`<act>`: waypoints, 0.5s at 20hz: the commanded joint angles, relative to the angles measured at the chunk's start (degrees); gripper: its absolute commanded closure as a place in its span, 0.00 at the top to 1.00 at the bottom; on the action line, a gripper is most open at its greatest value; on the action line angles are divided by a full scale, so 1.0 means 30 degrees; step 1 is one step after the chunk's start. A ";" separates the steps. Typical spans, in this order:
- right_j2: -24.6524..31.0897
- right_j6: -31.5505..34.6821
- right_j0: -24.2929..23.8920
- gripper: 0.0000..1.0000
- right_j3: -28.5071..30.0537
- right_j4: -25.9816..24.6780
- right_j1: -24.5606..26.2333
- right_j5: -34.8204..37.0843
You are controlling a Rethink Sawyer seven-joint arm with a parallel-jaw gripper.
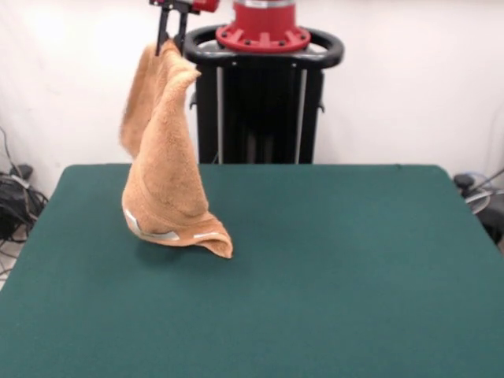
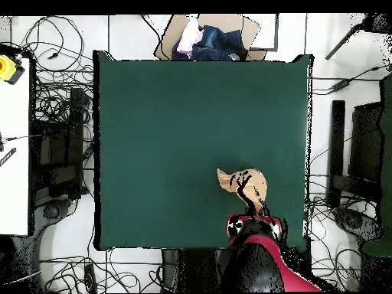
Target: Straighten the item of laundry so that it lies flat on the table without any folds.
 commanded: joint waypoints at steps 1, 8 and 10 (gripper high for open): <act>0.1218 0.0144 0.0062 0.00 0.1551 0.0427 -0.1603 0.2357; -0.0141 -0.1547 0.0296 0.00 0.0082 0.0600 -0.4116 0.6755; 0.0112 -0.1871 -0.0052 0.00 -0.0060 0.0617 -0.3901 0.6752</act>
